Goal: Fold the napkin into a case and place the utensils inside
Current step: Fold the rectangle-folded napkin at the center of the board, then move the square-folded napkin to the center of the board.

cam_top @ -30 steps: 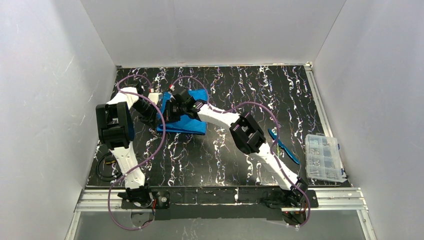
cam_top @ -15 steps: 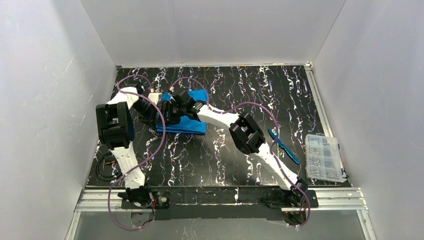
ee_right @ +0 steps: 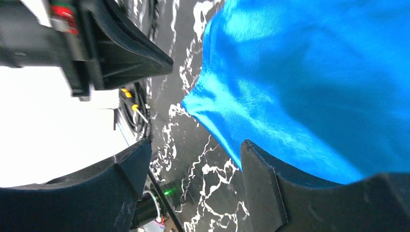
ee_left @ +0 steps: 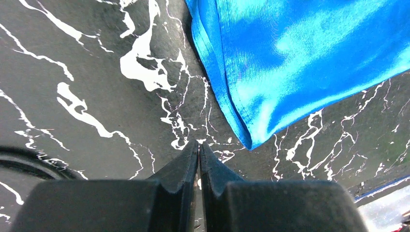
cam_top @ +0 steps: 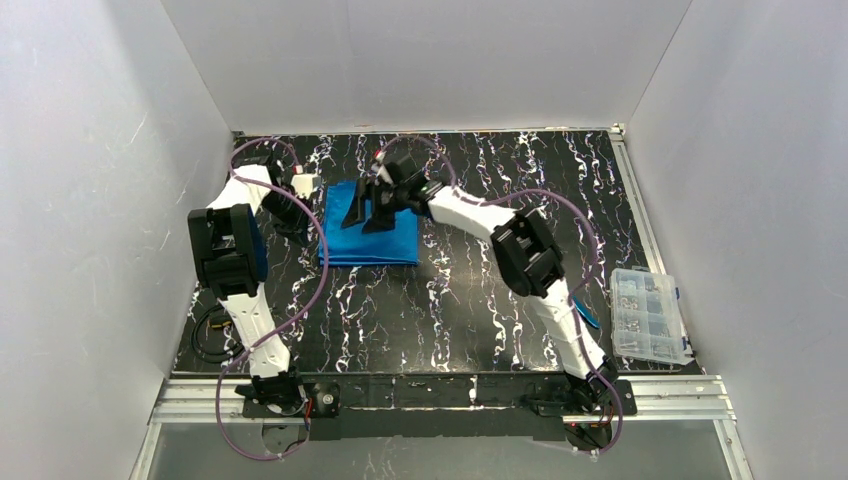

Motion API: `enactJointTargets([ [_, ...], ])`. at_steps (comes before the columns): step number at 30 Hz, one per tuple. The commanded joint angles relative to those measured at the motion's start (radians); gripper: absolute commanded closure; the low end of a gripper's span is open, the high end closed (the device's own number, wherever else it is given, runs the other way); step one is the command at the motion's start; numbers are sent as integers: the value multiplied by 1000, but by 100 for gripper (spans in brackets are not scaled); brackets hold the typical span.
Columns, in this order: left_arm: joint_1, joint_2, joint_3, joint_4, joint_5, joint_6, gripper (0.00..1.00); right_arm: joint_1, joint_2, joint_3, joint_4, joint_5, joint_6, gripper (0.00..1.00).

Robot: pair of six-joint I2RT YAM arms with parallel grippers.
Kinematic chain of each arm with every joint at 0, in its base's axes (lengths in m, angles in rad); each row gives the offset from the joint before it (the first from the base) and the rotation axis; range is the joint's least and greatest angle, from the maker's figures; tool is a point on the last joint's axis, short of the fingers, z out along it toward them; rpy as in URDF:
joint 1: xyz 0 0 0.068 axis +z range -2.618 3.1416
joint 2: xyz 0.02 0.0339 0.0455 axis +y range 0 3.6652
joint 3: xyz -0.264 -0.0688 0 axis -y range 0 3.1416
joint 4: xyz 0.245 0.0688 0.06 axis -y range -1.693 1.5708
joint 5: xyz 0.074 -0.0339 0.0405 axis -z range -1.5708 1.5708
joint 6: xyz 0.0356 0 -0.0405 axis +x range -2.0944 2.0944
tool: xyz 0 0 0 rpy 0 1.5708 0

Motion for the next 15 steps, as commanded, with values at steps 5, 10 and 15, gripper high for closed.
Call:
enactJointTargets([
  [5,4,36,92,-49,47,-45,95,-181,-196,-32,-96,-20,-80,25],
  [10,-10,66,71,-33,67,-82,88,-276,-237,-130,-233,141,-226,25],
  [15,-18,95,63,-33,127,-136,74,-309,-212,-228,-191,153,-258,24],
])
